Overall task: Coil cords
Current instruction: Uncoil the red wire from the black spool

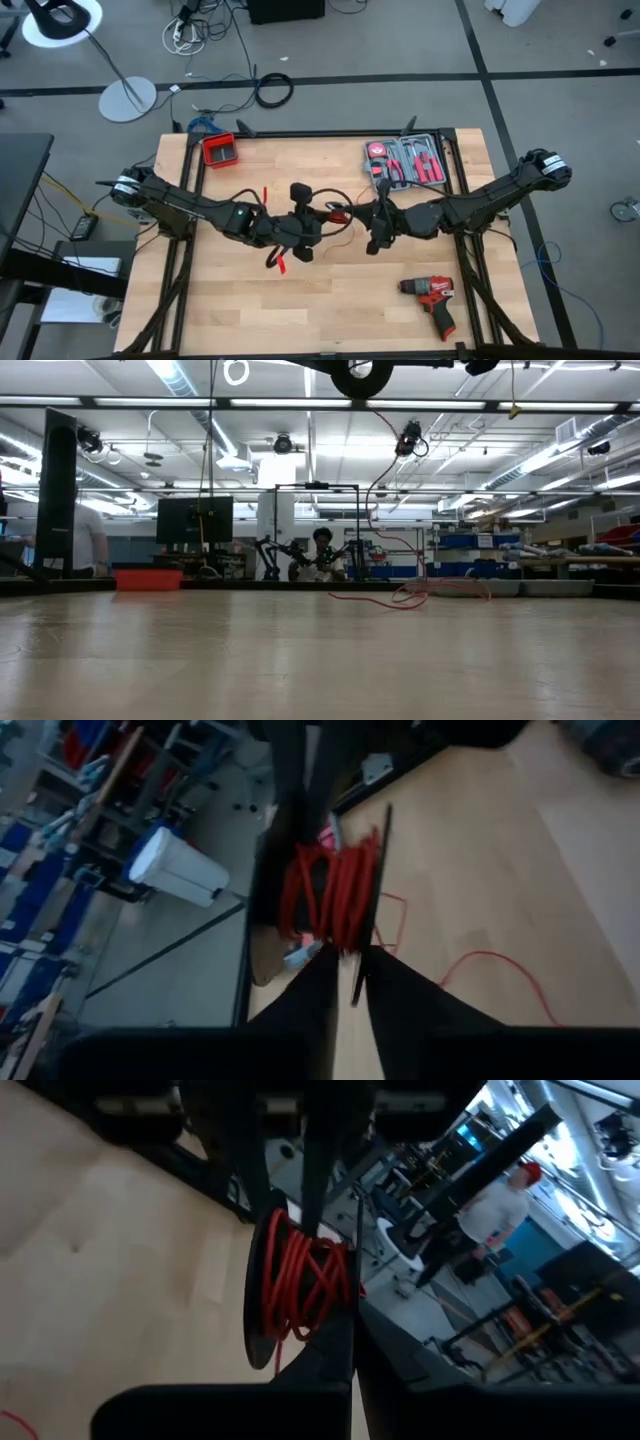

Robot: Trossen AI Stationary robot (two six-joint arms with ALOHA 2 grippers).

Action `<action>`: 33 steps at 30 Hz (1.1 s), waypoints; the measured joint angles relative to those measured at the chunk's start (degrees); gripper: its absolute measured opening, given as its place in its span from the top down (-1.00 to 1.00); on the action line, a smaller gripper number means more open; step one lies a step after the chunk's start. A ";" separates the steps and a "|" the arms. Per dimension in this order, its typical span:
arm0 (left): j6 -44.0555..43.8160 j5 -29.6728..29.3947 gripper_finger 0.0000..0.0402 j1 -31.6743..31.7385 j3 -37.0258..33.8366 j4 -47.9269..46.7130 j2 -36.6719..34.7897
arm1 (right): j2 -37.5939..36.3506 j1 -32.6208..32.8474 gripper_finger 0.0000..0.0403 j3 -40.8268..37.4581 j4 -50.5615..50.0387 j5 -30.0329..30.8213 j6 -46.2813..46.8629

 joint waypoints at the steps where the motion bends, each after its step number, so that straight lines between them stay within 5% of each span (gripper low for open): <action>1: 0.04 -0.40 0.64 0.01 0.01 0.27 0.00 | 0.02 0.16 0.99 0.00 -0.18 0.63 -0.48; 12: 0.58 -4.18 0.40 -0.32 0.13 0.10 -0.03 | 0.10 1.43 1.00 -0.07 -1.47 9.06 -7.41; 20: -12.00 -5.67 0.40 0.30 0.13 -4.60 -0.11 | 0.10 3.62 1.00 -0.09 -0.78 19.03 -14.00; 33: -22.33 -3.36 0.40 2.54 0.13 -4.38 -0.11 | 0.10 4.00 1.00 -0.09 9.21 20.35 -20.90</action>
